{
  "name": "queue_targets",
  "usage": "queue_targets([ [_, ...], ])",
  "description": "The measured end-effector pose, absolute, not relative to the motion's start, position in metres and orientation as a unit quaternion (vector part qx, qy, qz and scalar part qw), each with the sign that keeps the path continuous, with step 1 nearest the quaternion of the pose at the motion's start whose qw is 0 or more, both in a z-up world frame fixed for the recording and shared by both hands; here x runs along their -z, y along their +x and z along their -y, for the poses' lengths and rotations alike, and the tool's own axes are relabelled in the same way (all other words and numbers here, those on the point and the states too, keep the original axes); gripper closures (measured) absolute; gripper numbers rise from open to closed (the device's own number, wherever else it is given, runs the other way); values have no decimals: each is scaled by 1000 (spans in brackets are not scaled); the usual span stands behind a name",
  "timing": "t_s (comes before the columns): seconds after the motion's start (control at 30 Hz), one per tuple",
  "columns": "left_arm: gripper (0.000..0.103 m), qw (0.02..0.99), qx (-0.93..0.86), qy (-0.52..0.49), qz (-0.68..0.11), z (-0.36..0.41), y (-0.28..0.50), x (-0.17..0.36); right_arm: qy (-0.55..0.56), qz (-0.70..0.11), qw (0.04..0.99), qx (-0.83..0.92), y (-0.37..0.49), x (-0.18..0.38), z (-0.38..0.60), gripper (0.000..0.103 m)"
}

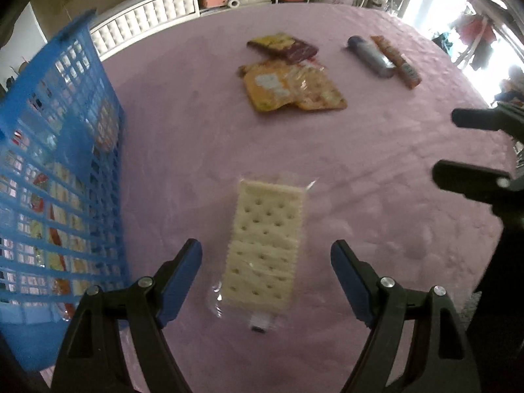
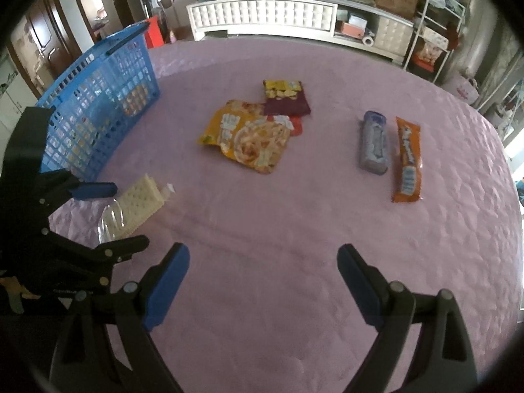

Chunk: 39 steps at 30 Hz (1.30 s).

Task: Organize snacks
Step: 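Move both tools back toward the white cracker pack and chip bags, then grasp the white cracker pack with the left tool while the right tool grasps the yellow chip bag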

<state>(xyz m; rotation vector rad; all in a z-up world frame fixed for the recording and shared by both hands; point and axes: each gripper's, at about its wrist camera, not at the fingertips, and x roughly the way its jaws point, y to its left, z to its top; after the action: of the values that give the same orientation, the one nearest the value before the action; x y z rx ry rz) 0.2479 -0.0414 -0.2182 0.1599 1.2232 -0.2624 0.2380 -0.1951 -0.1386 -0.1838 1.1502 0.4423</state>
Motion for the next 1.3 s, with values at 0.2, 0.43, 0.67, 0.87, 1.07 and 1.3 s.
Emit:
queue_targets([
  [0.2,41,816,123,79,-559,41,244,222,-89,-545,807,-211,244,145,191,9],
  [0.43,62,824,125,75,-548,45,242,216,-95,-538,807,-225,259,142,189,9],
  [0.67,62,851,109,45,-512,41,249,189,-128,-513,813,-245,284,142,179,9],
  [0.87,62,868,81,38,-489,40,269,168,-139,-510,809,-257,315,157,169,9],
  [1.07,62,868,69,40,-490,37,287,170,-158,-511,784,-317,331,172,149,9],
  [1.3,62,863,65,39,-499,38,291,179,-256,-481,741,-393,343,185,113,11],
])
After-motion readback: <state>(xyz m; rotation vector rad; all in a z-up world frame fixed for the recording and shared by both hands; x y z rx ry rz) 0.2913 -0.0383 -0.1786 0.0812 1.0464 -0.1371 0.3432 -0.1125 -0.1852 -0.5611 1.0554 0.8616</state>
